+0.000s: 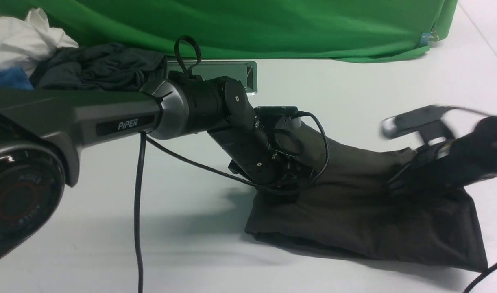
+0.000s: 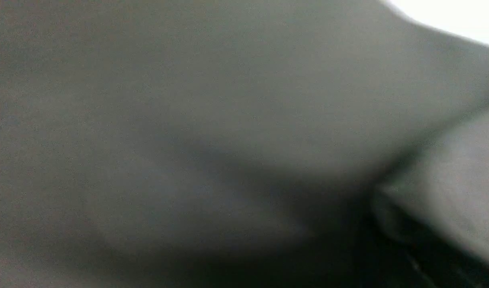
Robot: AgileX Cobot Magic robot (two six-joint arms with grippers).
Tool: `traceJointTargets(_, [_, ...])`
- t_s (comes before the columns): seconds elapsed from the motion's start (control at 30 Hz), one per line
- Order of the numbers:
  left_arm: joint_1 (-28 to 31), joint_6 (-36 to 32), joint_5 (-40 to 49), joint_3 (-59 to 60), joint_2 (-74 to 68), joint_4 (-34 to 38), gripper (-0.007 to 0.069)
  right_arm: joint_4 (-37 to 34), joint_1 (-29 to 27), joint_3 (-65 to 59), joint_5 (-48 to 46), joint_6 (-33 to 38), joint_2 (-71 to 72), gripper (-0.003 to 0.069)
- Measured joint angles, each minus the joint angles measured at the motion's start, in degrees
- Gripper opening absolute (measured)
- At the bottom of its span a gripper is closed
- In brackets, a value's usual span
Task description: Fold a long-sleeved shirt on a white desktop.
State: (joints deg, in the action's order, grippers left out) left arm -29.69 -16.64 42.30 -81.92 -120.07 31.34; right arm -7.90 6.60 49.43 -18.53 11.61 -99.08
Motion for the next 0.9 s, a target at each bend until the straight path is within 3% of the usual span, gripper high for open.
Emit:
traceJointTargets(0.17, [0.0,0.0,0.05,0.0,0.0,0.0,0.0021,0.18,-14.03,1.18,0.78,-6.42,1.01,0.0025])
traceJointTargets(0.3, [0.0,-0.06,-0.14,0.0,0.0,-0.05,0.0021,-0.21,-16.16,1.18,0.07,-8.92,4.88,0.0025])
traceJointTargets(0.47, [0.0,-0.06,-0.2,0.02,0.0,-0.05,0.0021,-1.96,-11.05,1.18,0.1,-8.7,10.09,0.0027])
traceJointTargets(0.57, [0.0,-0.06,-0.2,0.02,0.0,-0.04,0.0021,-2.48,0.1,0.67,1.1,-4.77,11.5,0.0027])
traceJointTargets(0.7, [0.0,-0.06,-0.2,0.02,0.0,-0.25,0.0021,-2.67,8.97,-0.22,1.66,0.01,8.17,0.0027])
traceJointTargets(0.9, [-0.3,3.64,-0.14,0.02,0.25,-3.16,0.0021,-2.79,11.69,5.11,-2.11,0.46,-4.73,0.0027])
